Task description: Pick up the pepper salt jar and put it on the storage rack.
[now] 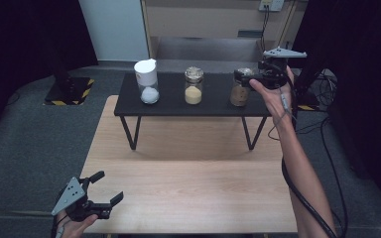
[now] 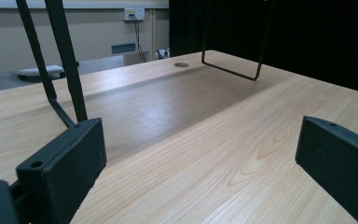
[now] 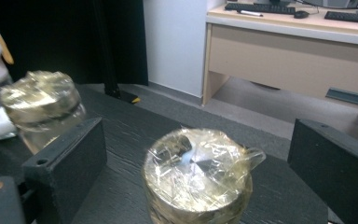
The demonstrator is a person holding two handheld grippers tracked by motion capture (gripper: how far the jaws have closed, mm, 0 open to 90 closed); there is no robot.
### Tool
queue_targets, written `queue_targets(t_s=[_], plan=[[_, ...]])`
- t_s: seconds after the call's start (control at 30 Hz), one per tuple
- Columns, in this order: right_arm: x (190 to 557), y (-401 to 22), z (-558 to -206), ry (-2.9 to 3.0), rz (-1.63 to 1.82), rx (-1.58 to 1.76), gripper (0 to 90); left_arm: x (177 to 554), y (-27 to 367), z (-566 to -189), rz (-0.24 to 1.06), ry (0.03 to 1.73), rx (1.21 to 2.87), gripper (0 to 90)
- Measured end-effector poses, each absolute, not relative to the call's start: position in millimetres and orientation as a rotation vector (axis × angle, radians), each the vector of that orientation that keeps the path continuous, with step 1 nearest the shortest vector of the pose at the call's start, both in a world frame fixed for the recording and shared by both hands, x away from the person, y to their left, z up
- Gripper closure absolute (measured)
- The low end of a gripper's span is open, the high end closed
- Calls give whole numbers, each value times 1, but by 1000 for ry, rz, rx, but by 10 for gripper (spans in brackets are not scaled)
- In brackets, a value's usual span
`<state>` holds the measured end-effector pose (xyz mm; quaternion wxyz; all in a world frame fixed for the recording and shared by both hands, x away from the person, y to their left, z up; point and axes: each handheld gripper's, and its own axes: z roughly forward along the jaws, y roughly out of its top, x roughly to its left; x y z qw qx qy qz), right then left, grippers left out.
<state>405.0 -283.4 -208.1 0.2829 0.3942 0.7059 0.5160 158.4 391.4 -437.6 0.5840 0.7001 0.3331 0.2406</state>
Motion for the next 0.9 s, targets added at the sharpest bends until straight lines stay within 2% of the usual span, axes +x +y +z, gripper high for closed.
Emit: queue_targets(t_s=[0.9], plan=[[363, -283, -168, 1920, 1501, 820, 77, 158, 391, -437, 562, 777, 1636, 6]])
